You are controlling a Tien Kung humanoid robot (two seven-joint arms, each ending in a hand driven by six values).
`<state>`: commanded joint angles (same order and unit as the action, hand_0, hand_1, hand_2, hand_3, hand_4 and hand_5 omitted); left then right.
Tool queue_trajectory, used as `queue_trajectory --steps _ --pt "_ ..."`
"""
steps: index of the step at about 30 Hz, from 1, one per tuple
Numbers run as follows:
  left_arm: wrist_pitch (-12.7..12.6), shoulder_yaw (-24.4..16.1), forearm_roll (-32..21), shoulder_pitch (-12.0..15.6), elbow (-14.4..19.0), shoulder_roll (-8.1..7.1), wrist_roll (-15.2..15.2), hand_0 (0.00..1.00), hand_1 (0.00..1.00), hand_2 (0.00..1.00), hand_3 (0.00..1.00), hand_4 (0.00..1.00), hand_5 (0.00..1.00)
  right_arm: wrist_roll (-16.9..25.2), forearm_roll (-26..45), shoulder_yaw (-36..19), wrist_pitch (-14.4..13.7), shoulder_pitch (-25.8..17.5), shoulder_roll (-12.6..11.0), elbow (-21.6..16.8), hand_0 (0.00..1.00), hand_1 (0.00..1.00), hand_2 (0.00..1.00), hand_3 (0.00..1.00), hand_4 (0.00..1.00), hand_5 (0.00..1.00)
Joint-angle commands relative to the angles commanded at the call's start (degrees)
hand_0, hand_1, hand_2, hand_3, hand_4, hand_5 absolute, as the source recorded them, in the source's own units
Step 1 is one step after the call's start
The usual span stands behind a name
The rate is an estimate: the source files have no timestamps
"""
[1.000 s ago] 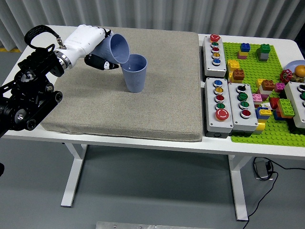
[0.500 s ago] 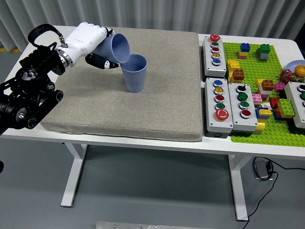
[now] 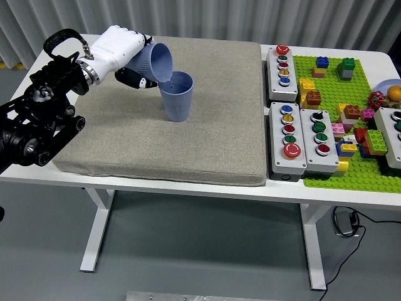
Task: Pick cup pour cup place
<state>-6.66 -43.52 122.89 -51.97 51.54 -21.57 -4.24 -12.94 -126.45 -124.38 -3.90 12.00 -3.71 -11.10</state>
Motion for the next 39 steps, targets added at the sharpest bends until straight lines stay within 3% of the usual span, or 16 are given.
queue_trajectory --steps 39 --pt "-2.34 10.17 5.01 -4.94 0.38 -2.64 3.77 0.45 0.462 0.487 0.503 0.739 0.18 -0.15 0.75 0.28 -0.18 0.27 -0.11 0.0 0.688 0.653 0.583 0.578 0.002 0.165"
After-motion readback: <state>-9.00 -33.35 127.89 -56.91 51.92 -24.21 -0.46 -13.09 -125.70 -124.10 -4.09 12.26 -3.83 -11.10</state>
